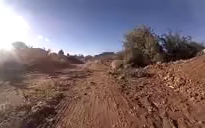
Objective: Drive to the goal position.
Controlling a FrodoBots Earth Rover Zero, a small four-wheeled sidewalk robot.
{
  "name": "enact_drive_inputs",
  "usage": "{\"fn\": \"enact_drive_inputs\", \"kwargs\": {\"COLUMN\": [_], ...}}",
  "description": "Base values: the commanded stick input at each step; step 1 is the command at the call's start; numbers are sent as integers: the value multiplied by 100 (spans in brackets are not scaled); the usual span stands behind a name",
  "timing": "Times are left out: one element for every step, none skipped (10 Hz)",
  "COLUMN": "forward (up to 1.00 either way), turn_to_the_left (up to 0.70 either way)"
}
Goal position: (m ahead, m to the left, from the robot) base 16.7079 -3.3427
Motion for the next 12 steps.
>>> {"fn": "enact_drive_inputs", "kwargs": {"forward": [50, 50, 50, 50, 50, 50, 50, 50, 50, 50, 50, 50], "turn_to_the_left": [0, 0, 0, 0, 0, 0, 0, 0, 0, 0, 0, 0]}}
